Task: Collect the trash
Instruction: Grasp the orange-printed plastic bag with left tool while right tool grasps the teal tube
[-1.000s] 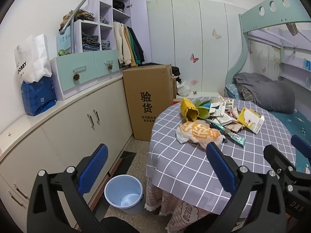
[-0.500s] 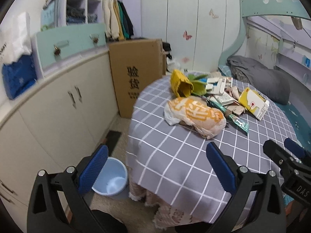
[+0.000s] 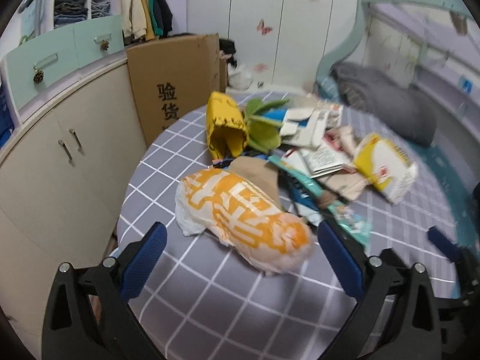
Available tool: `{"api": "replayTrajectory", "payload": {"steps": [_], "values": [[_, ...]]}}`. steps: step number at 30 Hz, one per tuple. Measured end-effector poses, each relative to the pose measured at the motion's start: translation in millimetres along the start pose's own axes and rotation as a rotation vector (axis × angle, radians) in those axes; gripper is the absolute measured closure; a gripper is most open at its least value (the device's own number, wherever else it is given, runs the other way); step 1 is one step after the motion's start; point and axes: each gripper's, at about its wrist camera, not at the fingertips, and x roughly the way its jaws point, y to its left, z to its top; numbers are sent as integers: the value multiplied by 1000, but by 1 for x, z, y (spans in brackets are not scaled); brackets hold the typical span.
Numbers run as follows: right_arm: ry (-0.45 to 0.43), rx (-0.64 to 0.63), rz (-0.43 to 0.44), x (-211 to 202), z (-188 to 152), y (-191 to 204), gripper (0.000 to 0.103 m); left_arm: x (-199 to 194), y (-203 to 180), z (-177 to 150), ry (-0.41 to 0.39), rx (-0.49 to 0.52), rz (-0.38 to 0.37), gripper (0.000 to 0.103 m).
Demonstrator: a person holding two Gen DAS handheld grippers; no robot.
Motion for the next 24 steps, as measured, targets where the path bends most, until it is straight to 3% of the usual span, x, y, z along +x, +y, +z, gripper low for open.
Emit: {"api": "replayTrajectory", "payload": {"steps": [1,3,7,8,9,12,15,16,18,24], "values": [[13,-14,2,5,3,0,6,6,1,0,13,-1,8,14],[36,-46,12,14,8,3,6,15,5,0,54,-17,-19,36],[92,-108,46,34,19,15,6,19,17,-1,70,-37,-40,46],[118,-124,69,41,23,18,6,17,20,-1,65,-40,-45,51],[122,-139,64,43,25,21,6,14,23,-3,59,-41,-50,65],[137,-193,3,56,31,27,14,8,29,-7,40,-25,-55,69],[190,-206,39,68,34,28,34,3,34,-11,19,-14,-48,73],[205,-212,48,71,33,29,50,-1,38,-13,4,-13,-48,73],[215,-216,78,72,32,30,66,-8,43,-16,-15,-15,-53,74],[193,-206,98,51,27,33,80,-36,65,-23,-85,-46,-81,76]]}}
